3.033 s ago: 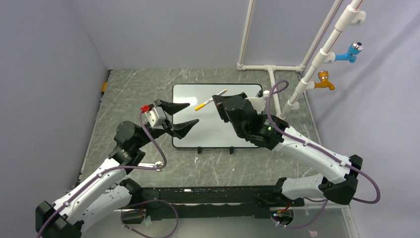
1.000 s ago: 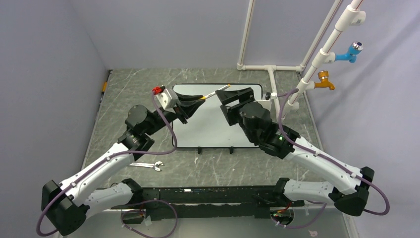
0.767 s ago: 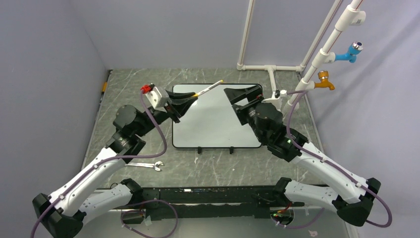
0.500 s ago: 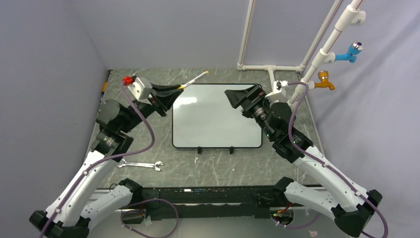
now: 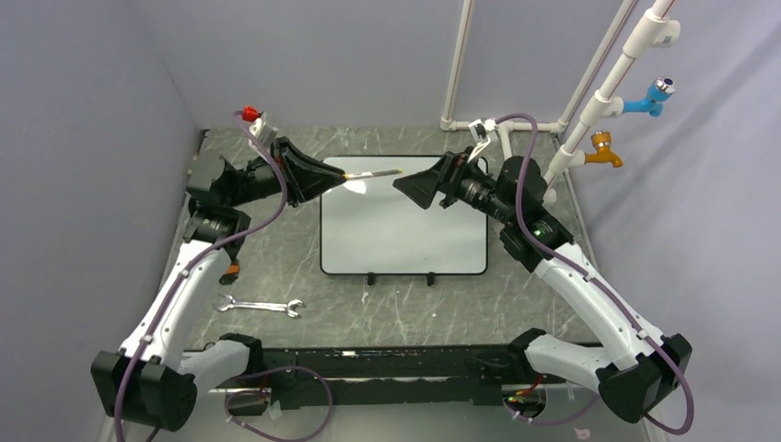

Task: Write a sentence on the whiteboard
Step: Open the pen cap from the whiteboard marker.

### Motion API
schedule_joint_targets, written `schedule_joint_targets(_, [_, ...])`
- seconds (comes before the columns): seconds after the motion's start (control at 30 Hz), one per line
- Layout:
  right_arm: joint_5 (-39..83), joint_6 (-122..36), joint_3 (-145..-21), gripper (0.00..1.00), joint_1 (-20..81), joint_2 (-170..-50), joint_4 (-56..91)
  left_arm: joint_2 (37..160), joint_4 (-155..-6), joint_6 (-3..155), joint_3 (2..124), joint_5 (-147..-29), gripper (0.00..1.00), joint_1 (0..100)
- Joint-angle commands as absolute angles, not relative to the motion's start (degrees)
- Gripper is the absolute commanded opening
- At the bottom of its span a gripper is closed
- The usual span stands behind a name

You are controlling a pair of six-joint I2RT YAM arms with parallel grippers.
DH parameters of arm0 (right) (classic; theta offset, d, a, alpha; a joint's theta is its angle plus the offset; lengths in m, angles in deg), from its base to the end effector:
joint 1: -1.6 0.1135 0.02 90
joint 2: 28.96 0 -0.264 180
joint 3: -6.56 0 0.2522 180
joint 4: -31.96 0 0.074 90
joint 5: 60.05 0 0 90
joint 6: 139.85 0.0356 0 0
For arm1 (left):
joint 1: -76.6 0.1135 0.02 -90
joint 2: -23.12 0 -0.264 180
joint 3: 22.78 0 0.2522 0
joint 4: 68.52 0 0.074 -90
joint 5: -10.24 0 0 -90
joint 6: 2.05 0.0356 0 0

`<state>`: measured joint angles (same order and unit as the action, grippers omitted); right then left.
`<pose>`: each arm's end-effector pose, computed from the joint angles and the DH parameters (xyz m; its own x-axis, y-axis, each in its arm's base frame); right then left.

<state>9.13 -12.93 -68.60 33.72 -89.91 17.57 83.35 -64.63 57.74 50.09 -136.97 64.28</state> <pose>0.1996 0.1402 0.4059 -0.4815 0.3607 -0.7988 -0.6364 0.4828 0.6016 0.2129 -0.0771 0.4244 -0.2141 -0.2322 -0.9488 0.9201 0.2781 -0.2757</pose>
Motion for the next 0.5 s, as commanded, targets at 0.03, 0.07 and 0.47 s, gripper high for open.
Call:
schedule_joint_targets(0.03, [-5.1,-10.1,-67.5,1.0,30.0,-89.7,29.0,87.5,-40.0,38.3,46.6,-150.3,0.0,64.9])
schedule_joint_targets(0.07, [-6.5,-9.1,-67.1,1.0,29.6,-90.1,30.4,88.2,-36.9,36.0,46.0,-150.7,0.0,65.1])
schedule_joint_targets(0.47, [-14.7,4.0,-63.4,0.91,29.0,-96.9,52.5,87.4,-19.0,23.1,40.6,-148.0,0.0,67.6])
